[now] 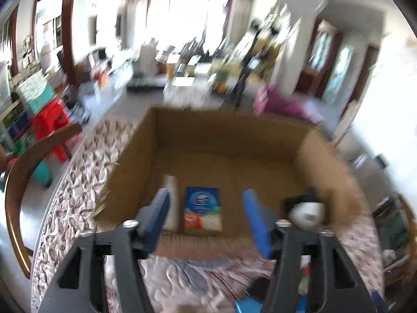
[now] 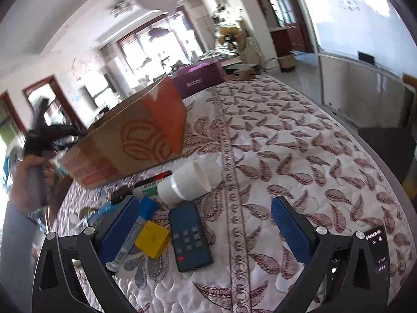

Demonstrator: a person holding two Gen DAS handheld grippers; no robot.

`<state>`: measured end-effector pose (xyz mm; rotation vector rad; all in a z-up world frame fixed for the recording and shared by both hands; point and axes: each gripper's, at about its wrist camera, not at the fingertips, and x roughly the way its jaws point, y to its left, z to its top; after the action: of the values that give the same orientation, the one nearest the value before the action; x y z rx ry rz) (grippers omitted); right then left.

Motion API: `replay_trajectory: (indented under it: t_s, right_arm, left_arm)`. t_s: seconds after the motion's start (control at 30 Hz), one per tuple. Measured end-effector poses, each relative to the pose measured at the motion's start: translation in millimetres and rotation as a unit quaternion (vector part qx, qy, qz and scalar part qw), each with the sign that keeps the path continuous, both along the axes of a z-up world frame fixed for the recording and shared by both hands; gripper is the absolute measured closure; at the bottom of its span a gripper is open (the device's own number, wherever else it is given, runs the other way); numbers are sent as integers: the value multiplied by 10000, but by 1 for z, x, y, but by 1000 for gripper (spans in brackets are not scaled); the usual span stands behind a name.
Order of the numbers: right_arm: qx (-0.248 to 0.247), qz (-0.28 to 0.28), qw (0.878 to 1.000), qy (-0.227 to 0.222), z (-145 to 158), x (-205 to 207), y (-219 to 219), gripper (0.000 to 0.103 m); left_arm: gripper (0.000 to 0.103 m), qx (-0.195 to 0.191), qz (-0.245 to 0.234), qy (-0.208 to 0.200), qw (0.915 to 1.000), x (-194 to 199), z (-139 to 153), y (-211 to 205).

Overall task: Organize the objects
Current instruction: 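Lower the spray bottle into the box and open the left gripper, then grasp the white pipe fitting with the right gripper and lift it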

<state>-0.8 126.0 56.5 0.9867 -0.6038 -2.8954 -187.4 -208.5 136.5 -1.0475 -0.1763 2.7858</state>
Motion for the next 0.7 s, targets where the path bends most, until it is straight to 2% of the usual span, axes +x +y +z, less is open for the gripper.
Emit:
replay_trajectory:
  t_s: [0.03, 0.07, 0.13, 0.23, 0.37, 0.43, 0.53, 0.6, 0.7]
  right_arm:
    - [92, 79, 9999, 4, 0, -1, -5, 103]
    - [170, 142, 9998, 5, -1, -2, -9, 103]
    - [360, 287, 9989, -13, -3, -5, -18, 103]
    - [639, 557, 9963, -158, -6, -13, -33, 103]
    - [1186, 686, 9899, -361, -6, -35, -53, 103]
    - [1463, 622, 9862, -462, -5, -51, -58, 103]
    - [1325, 581, 9866, -757, -10, -78, -56, 103]
    - [1236, 684, 9850, -989, -17, -92, -58, 103]
    - [1426, 846, 9770, -1342, -33, -104, -63, 103]
  left_arm:
    - [25, 138, -69, 211, 9997, 19, 7, -6]
    - [23, 331, -112, 497, 9982, 47, 13, -15]
    - [19, 514, -176, 650, 9964, 80, 16, -28]
    - [17, 670, -314, 565, 9957, 125, 0, -49]
    - [17, 733, -198, 382, 9964, 173, -45, -68]
    - [17, 738, -113, 267, 9969, 183, -63, -70]
    - [17, 685, -150, 77, 9975, 187, -87, -64]
    - [17, 696, -174, 46, 9974, 183, -93, -61]
    - [17, 814, -212, 0, 9965, 183, -96, -62]
